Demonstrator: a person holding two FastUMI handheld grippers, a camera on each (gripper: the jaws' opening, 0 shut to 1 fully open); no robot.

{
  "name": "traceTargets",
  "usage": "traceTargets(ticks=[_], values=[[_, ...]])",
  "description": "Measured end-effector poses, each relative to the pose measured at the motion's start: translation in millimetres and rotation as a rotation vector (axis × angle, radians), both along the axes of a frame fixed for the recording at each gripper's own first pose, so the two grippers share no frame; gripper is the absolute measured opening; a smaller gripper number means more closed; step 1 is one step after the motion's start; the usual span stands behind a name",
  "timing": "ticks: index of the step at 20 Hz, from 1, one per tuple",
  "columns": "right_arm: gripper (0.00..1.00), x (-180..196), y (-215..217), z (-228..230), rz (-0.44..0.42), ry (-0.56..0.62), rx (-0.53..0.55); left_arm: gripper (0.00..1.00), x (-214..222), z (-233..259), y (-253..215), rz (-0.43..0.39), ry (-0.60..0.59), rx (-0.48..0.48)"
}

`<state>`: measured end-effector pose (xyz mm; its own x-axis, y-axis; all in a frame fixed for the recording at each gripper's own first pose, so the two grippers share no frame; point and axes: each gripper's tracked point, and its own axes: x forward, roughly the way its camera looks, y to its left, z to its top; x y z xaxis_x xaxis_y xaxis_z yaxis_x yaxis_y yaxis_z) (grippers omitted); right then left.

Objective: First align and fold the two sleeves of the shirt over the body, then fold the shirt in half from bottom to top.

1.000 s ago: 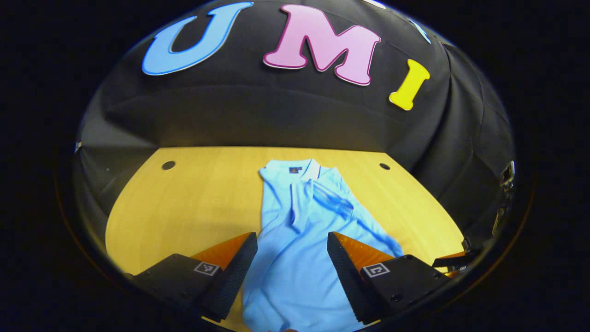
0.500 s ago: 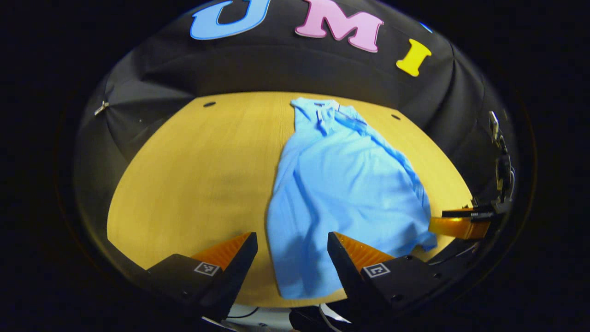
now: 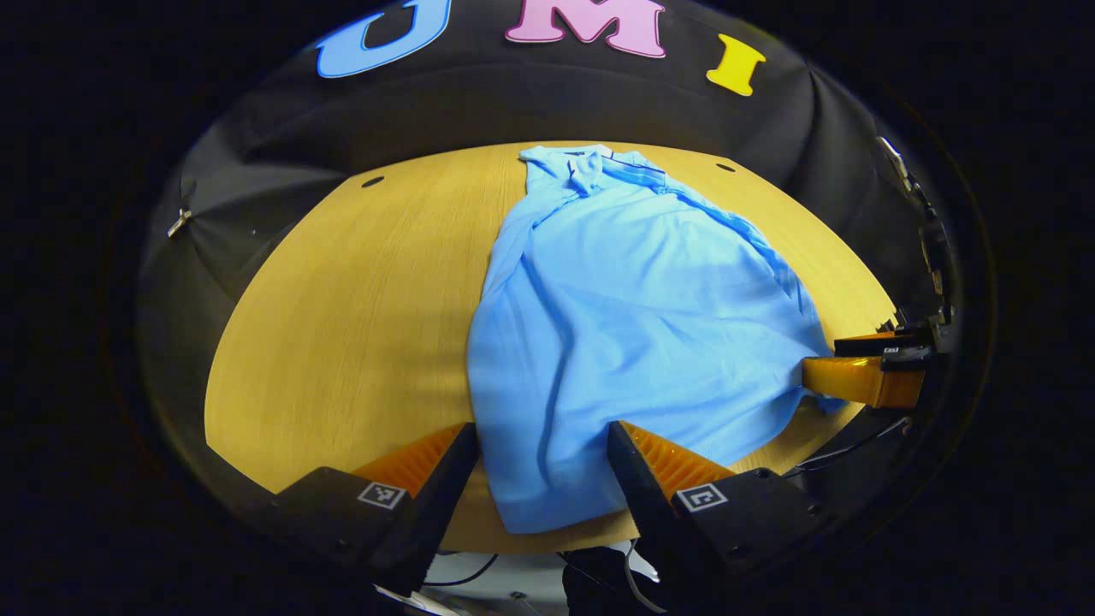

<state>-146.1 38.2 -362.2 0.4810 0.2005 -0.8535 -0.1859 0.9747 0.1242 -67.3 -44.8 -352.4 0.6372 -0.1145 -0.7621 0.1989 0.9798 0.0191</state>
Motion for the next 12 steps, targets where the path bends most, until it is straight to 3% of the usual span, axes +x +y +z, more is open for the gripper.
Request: traceTargets(ticks=[3, 7, 8, 9, 10, 11, 12], values=[[0.96, -2.1, -2.0, -2.1, 0.028, -0.001, -0.050, 0.97, 5.8, 0.2, -1.5, 0.010, -0.009, -0.005], [0.83, -1.1, -5.1, -4.9, 0.048, 0.015, -0.071, 0.93, 6.9, -0.9, -4.2, 0.004, 0.014, -0.006], [0.72, -0.6, -3.3, -4.3, 0.075, 0.016, -0.070, 0.92, 7.6, -1.6, -5.8, -0.005, 0.018, -0.006], [0.72, 3.1, -0.2, -5.6, 0.094, 0.014, -0.061, 0.84, 7.8, -0.7, -9.2, -0.011, 0.019, -0.009], [0.39, 3.7, -0.1, -6.4, 0.092, 0.018, -0.060, 0.68, 7.8, -1.3, -13.7, -0.019, 0.022, -0.011], [0.38, 2.5, 1.7, -5.7, 0.112, 0.026, -0.060, 0.63, 8.2, -0.9, -18.6, -0.028, 0.023, -0.015], [0.32, 3.3, 6.3, -5.0, 0.153, 0.028, -0.042, 0.50, 7.8, -1.0, -21.1, -0.028, 0.027, -0.015]])
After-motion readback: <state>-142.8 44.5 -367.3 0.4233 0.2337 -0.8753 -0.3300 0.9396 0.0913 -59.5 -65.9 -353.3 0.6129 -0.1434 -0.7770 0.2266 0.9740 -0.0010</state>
